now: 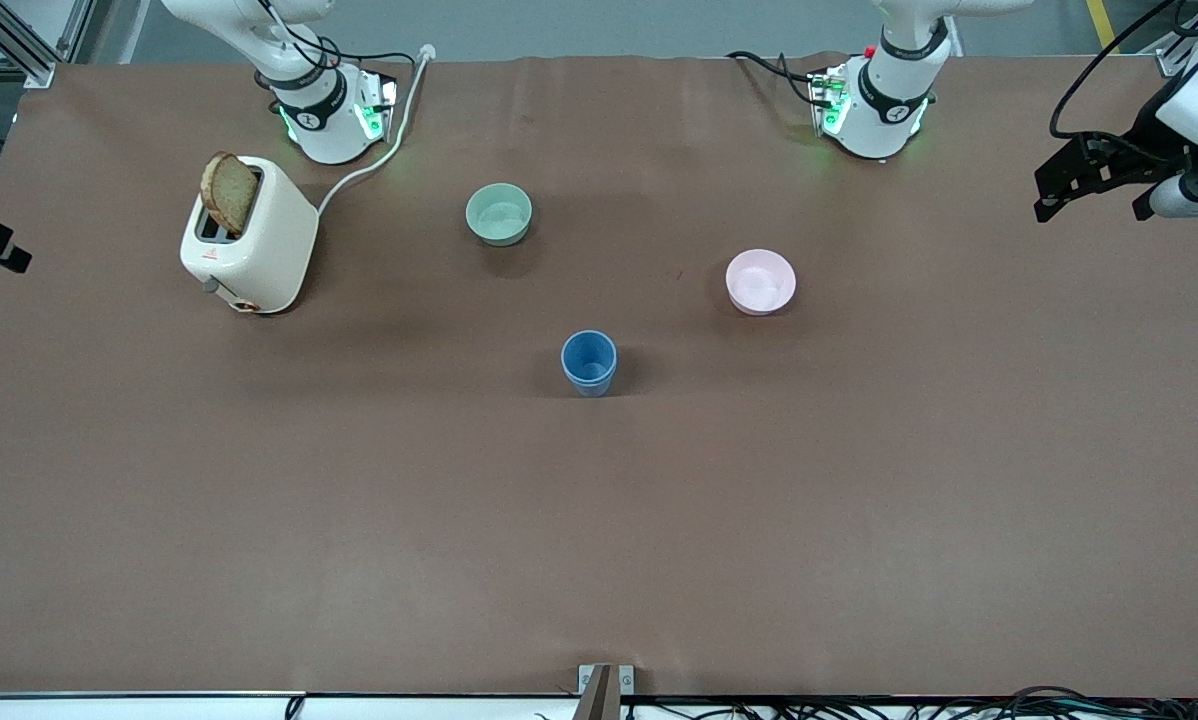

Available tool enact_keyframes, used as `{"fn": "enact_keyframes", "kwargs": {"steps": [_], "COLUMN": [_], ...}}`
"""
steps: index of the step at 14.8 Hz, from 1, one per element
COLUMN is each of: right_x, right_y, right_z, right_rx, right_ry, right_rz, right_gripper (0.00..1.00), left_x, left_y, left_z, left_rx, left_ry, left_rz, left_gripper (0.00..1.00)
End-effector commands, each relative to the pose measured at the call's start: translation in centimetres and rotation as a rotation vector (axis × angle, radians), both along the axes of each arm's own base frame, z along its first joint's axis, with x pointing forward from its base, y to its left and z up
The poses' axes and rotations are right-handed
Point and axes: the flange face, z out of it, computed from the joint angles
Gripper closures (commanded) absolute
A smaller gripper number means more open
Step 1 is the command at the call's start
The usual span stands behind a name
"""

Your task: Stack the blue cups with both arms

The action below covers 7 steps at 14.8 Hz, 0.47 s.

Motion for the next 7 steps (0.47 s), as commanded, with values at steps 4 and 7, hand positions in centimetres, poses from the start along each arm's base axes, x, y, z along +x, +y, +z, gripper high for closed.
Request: {"fn": "enact_keyframes", "kwargs": {"steps": [4,7], "right_x": [-0.08,-0.02], "right_y": [0.43,0.87], "right_z": [-0.18,-0.11], "right_rx": [-0.006,-0.040], "right_ry": [0.002,0.006], "right_rz": [0.021,0.035], "right_gripper": [0.00,0.00], "left_x": [0.83,0.84], "left_y": [-0.14,-0.06], "left_z": [-0.37,-0.37], "left_rx": [-0.011,-0.011], "left_ry": [0.012,0.012], "left_rz": [-0.004,-0.001], "left_gripper": [0.00,0.00]}}
